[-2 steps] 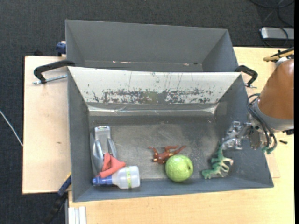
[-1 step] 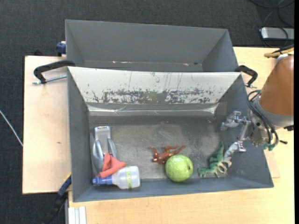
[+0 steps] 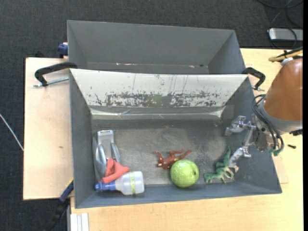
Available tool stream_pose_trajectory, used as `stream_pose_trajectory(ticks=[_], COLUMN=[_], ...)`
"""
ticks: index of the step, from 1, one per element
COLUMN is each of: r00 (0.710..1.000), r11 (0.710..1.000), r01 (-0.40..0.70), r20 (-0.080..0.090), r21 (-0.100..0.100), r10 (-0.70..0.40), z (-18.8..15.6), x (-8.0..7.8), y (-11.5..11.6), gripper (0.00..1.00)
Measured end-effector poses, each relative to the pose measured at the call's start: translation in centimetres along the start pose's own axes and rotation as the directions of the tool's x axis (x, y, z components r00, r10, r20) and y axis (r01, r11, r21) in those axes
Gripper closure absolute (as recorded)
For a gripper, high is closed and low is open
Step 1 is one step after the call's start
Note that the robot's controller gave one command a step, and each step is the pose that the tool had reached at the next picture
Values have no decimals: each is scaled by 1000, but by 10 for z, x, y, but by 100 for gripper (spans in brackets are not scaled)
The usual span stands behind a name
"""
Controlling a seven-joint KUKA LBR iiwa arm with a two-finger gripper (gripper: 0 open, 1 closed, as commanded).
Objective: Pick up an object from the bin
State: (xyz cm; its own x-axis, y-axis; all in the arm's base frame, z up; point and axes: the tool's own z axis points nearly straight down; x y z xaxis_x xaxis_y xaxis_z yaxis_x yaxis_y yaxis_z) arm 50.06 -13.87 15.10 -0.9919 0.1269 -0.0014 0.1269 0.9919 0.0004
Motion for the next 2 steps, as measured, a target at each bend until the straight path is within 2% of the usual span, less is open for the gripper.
stream_pose_trajectory(ticks=[1, 2], r00=[982, 949], r11=[982, 949], r01=[191, 315], r20=[1, -2], r21=[1, -1], r10=[-191, -315], z=[35, 53], x=[1, 3], y=[2, 0], gripper=[0, 0])
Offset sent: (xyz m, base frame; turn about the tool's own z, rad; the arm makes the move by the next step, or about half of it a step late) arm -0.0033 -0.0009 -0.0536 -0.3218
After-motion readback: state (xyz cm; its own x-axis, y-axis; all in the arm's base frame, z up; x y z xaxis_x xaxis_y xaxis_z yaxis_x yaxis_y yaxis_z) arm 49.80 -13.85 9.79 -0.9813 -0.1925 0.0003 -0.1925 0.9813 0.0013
